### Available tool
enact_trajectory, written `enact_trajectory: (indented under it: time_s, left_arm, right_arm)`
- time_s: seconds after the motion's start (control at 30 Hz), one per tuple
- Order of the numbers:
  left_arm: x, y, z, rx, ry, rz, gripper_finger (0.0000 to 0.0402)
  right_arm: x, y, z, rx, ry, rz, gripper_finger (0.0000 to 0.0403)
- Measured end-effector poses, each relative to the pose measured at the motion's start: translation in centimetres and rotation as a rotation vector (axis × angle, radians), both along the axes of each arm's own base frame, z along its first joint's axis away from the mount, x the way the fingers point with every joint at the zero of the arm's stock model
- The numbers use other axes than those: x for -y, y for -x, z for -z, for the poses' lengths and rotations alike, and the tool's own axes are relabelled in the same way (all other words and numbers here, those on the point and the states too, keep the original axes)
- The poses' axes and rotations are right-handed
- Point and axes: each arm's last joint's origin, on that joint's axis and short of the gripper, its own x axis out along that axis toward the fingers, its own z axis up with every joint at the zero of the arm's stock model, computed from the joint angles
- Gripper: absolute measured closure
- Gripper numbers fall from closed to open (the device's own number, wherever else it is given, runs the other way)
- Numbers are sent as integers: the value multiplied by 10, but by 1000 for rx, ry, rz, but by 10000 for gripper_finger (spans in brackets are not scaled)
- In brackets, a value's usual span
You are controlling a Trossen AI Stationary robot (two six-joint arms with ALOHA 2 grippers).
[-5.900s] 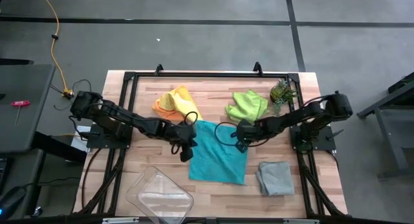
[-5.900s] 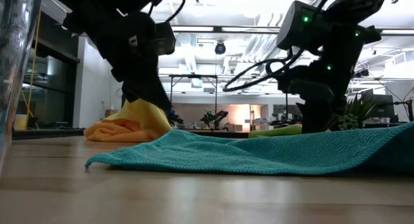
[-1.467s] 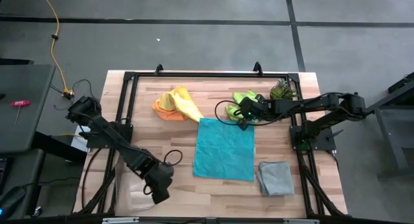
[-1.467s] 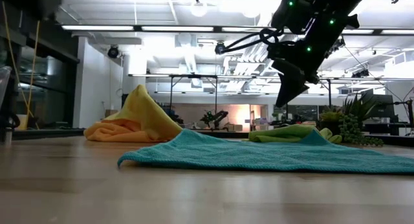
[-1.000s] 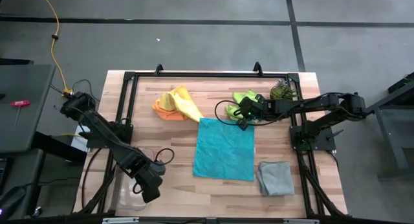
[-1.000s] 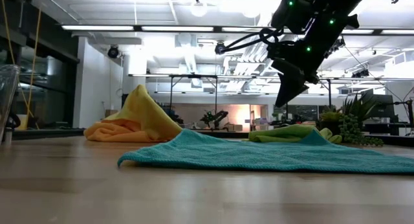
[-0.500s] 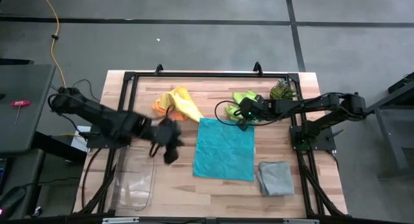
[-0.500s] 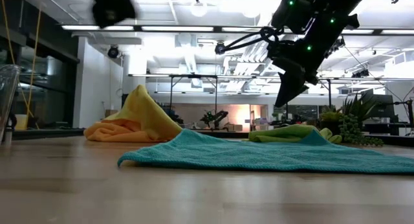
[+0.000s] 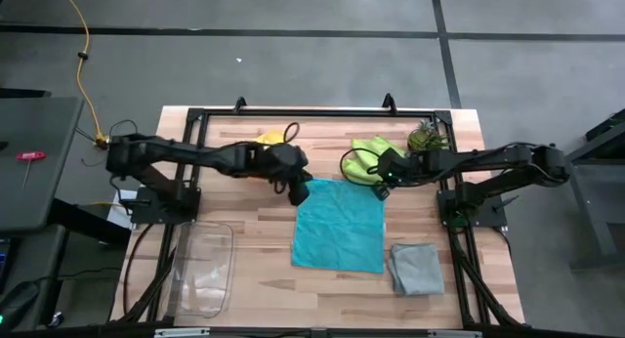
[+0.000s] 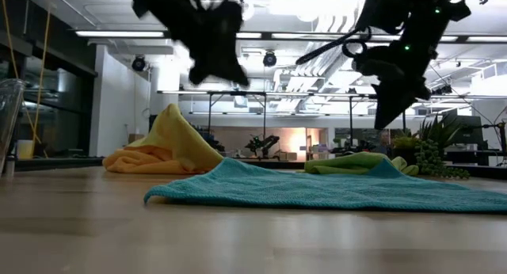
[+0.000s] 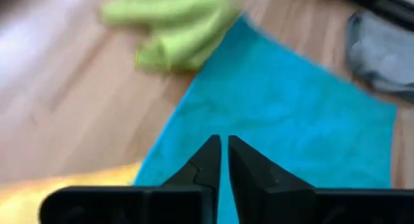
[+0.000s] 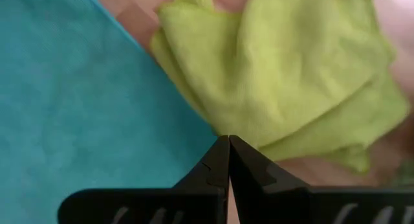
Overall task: Fold microfiber towels
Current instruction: Fold the blue microfiber cloth
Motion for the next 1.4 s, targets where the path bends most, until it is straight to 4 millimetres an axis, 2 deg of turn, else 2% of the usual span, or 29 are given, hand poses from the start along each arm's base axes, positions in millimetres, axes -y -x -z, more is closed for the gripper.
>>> enact_trajectory:
  time_s: [0.17,0.37,0.5,0.63,0.73,1.4]
  left_arm:
    - [-23,-4,28,-47,167,-50,327]
    - [-54,-8,34,-144,247,-133,250]
    - [-71,-14,49,-258,320,-183,218]
    - [-76,-19,72,-390,391,-214,212]
    - [-74,-22,81,-410,409,-208,213]
    - [-67,-29,76,-344,477,-158,214]
  right_arm:
    - [-3,10,15,47,-89,54,383]
    - [-3,11,22,154,-161,85,310]
    - [-3,9,20,182,-156,79,280]
    - [-3,8,20,187,-155,78,272]
    - [-3,8,20,187,-153,76,272]
    - [-2,8,20,185,-127,88,272]
